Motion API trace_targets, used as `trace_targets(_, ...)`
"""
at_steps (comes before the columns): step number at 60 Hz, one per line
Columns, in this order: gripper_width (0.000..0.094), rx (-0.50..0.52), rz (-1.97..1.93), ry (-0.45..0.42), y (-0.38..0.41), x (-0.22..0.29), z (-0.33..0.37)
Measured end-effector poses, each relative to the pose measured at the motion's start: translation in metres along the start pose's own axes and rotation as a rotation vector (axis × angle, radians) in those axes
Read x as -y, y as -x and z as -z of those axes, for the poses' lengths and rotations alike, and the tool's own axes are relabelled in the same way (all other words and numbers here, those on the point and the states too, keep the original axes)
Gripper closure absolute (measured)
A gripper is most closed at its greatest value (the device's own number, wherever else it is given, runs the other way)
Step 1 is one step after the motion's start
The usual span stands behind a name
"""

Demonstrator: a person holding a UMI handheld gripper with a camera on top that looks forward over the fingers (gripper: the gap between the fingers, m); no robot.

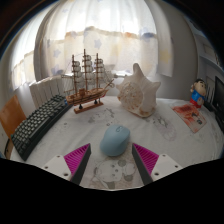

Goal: Arrange mouse

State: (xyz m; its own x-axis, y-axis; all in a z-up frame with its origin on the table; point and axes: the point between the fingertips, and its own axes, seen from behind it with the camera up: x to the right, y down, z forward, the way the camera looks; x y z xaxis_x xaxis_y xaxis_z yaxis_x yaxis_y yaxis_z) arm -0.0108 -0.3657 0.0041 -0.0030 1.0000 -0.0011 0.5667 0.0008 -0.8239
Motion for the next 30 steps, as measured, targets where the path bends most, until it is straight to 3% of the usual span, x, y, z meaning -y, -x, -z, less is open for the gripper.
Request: trace_targets(30, 0.0075, 0.046, 0.004, 0.028, 0.013, 0.025, -0.054)
